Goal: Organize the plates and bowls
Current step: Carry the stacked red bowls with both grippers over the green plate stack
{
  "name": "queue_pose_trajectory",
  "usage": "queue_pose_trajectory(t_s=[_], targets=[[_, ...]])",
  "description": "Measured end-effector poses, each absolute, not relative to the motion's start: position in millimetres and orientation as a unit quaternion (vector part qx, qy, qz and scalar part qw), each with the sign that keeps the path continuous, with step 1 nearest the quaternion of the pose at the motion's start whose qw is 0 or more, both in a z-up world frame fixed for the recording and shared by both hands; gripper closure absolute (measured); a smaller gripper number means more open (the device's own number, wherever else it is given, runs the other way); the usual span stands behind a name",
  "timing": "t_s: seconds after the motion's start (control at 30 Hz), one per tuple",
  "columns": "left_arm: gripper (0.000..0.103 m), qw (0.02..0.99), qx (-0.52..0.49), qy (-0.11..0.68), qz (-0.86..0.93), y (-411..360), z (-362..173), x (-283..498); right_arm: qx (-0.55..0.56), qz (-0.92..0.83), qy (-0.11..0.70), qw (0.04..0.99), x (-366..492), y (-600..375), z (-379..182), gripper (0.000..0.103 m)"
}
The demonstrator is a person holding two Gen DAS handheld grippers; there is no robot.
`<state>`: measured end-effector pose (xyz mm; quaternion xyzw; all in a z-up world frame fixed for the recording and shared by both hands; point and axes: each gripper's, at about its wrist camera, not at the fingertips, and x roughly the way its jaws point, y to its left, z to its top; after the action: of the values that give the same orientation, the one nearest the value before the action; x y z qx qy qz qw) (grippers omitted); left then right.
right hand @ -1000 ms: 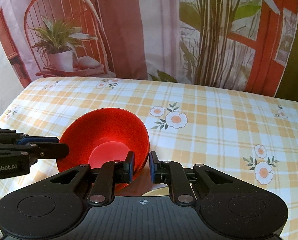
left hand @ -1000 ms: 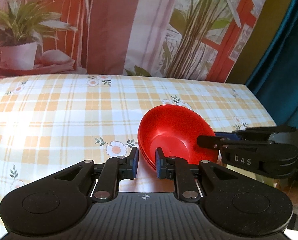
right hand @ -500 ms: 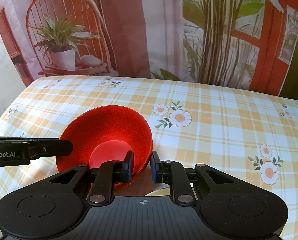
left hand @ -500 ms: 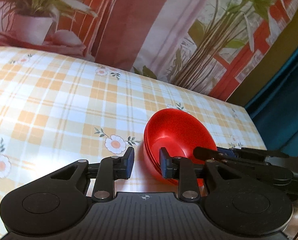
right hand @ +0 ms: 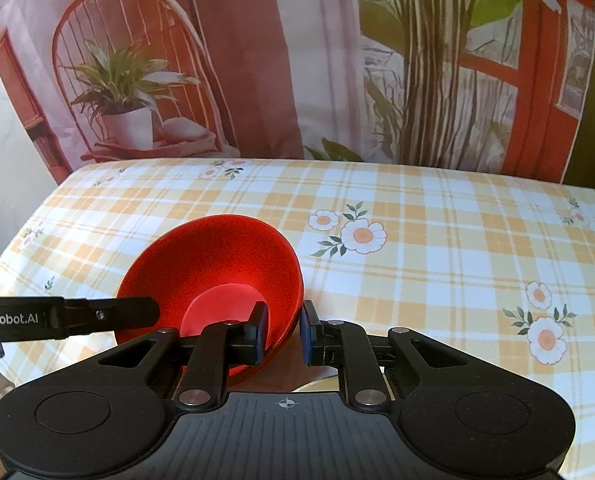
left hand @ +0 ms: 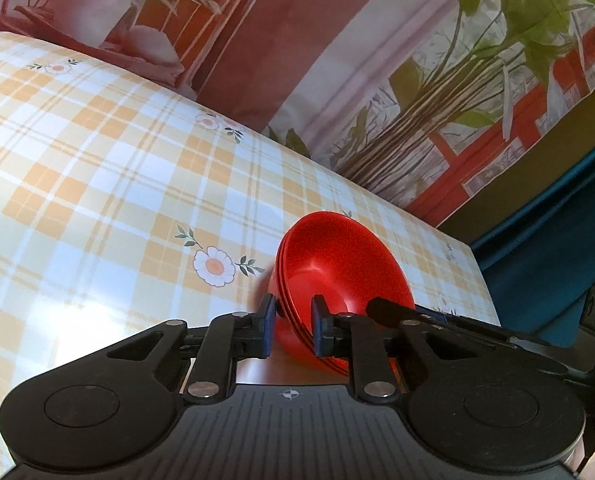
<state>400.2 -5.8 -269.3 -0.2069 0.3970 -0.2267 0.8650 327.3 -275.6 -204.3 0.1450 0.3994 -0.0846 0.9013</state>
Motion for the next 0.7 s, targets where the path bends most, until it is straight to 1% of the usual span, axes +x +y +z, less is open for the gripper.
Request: queue_pose_trajectory(t_s=[0.27,0.53,0.7], targets=[[0.084,0.874,-0.189,0.394,-0.213,-9,-265,392,0.191,-0.087,0.386,0.898,322,-279,-204,0.088],[0.084,0.877,-0.211,0.382,-0.202,10,-252,373,0.231,-0.079,0.355,0.902,309,-269,-191,0.089],[0.084,0.884,-0.208,0.366,-0.203,19,-237,352,0.221,-0.077,0.325,0.916,286,-251,-176,0.089]])
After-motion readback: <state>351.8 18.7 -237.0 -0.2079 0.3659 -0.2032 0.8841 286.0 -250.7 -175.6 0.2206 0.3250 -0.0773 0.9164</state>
